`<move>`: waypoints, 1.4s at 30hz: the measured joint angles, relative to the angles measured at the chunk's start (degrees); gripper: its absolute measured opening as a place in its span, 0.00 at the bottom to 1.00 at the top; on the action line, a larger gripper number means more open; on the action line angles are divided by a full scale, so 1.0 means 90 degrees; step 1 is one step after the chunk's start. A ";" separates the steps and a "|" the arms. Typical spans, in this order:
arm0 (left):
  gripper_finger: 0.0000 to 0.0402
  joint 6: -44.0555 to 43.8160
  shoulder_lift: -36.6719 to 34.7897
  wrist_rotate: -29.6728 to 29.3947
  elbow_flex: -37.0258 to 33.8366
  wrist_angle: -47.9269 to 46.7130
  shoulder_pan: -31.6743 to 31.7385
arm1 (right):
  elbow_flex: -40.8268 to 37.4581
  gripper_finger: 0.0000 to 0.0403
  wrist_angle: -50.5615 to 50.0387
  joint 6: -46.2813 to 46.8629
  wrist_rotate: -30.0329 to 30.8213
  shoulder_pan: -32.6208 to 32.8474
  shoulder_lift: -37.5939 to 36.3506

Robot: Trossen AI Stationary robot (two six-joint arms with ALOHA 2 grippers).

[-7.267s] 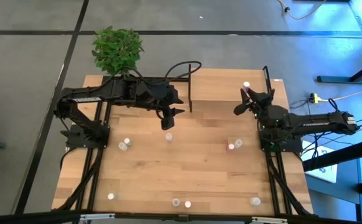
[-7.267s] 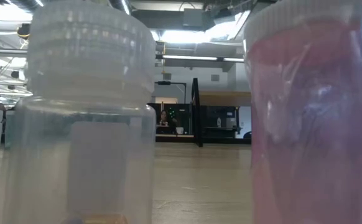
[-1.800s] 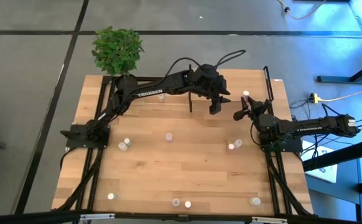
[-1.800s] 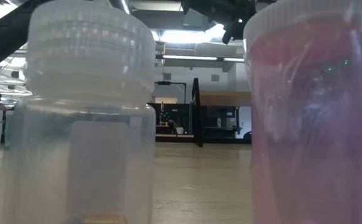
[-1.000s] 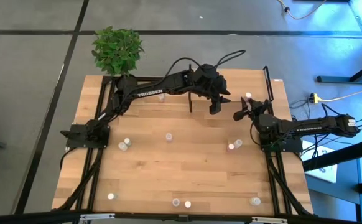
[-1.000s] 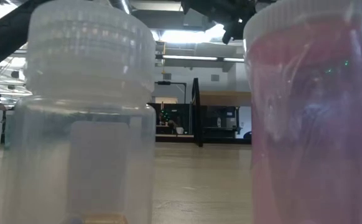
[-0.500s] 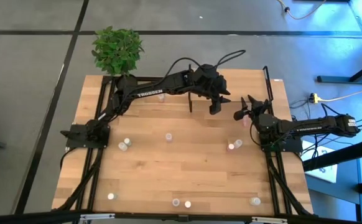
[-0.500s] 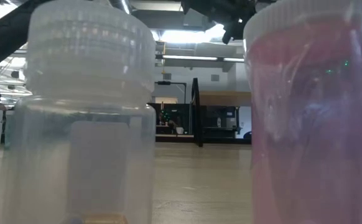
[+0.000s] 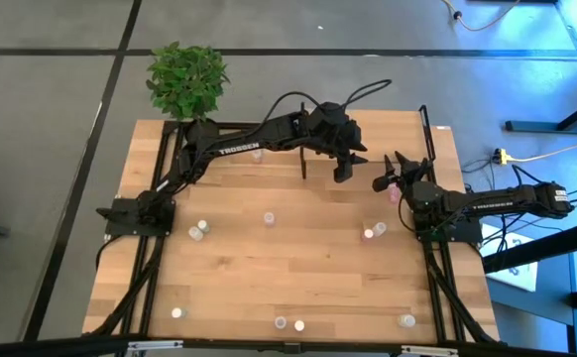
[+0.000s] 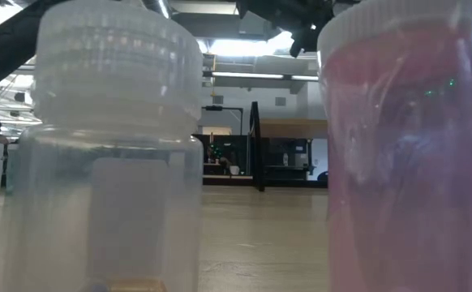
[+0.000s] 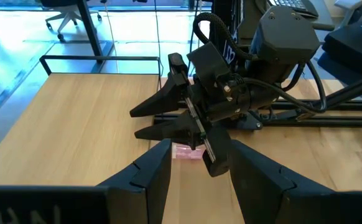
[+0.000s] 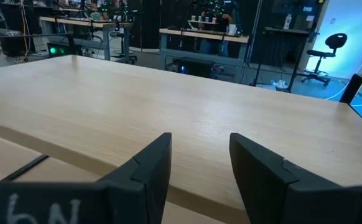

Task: Pick and place medicine bottles onto shelf by color
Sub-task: Move the top pink pill bottle to the center of the table

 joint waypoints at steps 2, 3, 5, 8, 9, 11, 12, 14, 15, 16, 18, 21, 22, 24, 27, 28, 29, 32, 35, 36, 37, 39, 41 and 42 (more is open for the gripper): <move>0.38 0.0000 -0.0002 0.0000 0.0000 0.0000 0.0000 | 0.0000 0.41 0.0004 0.0000 0.0000 0.0000 0.0000; 0.38 -0.0001 -0.0002 0.0000 0.0000 0.0000 0.0000 | 0.0000 0.41 0.0013 0.0000 0.0000 0.0000 0.0000; 0.38 -0.0001 -0.0001 0.0000 0.0000 -0.0001 0.0000 | 0.0002 0.41 0.0125 0.0005 -0.0003 0.0000 -0.0003; 0.38 0.0000 -0.0002 0.0000 0.0000 0.0000 0.0000 | 0.0005 0.41 0.0509 -0.0150 -0.0007 0.0005 -0.0005; 0.38 0.0000 0.0000 0.0000 0.0000 0.0000 0.0000 | 0.0006 0.41 0.0680 -0.0299 -0.0012 0.0011 -0.0008; 0.38 0.0000 -0.0002 0.0000 0.0000 0.0000 0.0000 | 0.0007 0.41 0.1055 -0.0740 -0.0100 0.0030 -0.0016; 0.38 0.0002 -0.0002 0.0000 0.0000 0.0000 0.0000 | 0.0009 0.41 0.1247 -0.0956 -0.0106 0.0054 -0.0017; 0.38 0.0001 -0.0002 0.0000 0.0000 0.0012 0.0000 | 0.0010 0.41 0.1690 -0.1424 -0.0109 0.0123 -0.0017; 0.38 0.0002 -0.0002 0.0000 0.0000 0.0031 0.0000 | 0.0010 0.41 0.1907 -0.1652 -0.0109 0.0172 -0.0017; 0.38 0.0009 -0.0002 0.0000 0.0000 0.0053 0.0000 | 0.0020 0.41 0.2106 -0.1880 -0.0109 0.0222 -0.0017; 0.38 0.0127 -0.0002 -0.0002 0.0000 0.0095 -0.0020 | 0.0145 0.41 0.2205 -0.2325 -0.0105 0.0324 -0.0017; 0.38 0.0367 -0.0034 -0.0010 -0.0010 0.0113 -0.0064 | 0.0431 0.41 0.2192 -0.2958 -0.0106 0.0495 -0.0017; 0.38 0.0383 -0.0047 -0.0011 -0.0008 0.0130 -0.0090 | 0.0548 0.41 0.2193 -0.3088 -0.0104 0.0558 -0.0017; 0.38 0.0386 -0.0091 -0.0012 -0.0007 0.0139 -0.0136 | 0.0758 0.41 0.2200 -0.3232 -0.0056 0.0682 -0.0017; 0.38 0.0389 -0.0179 -0.0033 -0.0007 0.0109 -0.0215 | 0.1068 0.41 0.2053 -0.3576 0.0171 0.0898 -0.0017; 0.38 0.0389 -0.0239 -0.0083 -0.0007 0.0059 -0.0240 | 0.1169 0.41 0.1967 -0.3743 0.0272 0.0977 -0.0019; 0.38 0.0391 -0.0292 -0.0163 -0.0010 -0.0024 -0.0267 | 0.1270 0.41 0.1919 -0.3904 0.0419 0.1060 -0.0019; 0.38 0.0390 -0.0475 -0.0540 -0.0007 -0.0110 -0.0366 | 0.1560 0.41 0.1780 -0.4277 0.0904 0.1364 -0.0017; 0.38 0.0398 -0.0672 -0.0847 -0.0007 -0.0224 -0.0449 | 0.1871 0.41 0.1681 -0.4582 0.1247 0.1720 -0.0018; 0.38 0.0398 -0.0757 -0.0925 -0.0007 -0.0289 -0.0470 | 0.1988 0.41 0.1662 -0.4688 0.1338 0.1842 -0.0015; 0.38 0.0398 -0.0812 -0.1014 -0.0007 -0.0379 -0.0500 | 0.2107 0.41 0.1621 -0.4724 0.1436 0.1965 -0.0015; 0.38 0.0375 -0.0928 -0.1238 0.0002 -0.0482 -0.0565 | 0.2325 0.41 0.1513 -0.4794 0.1649 0.2217 -0.0016; 0.38 0.0314 -0.1039 -0.1463 0.0000 -0.0663 -0.0638 | 0.2559 0.41 0.1512 -0.4957 0.1939 0.2483 -0.0015; 0.38 0.0262 -0.1103 -0.1571 0.0000 -0.0728 -0.0678 | 0.2660 0.41 0.1510 -0.5038 0.2134 0.2647 -0.0015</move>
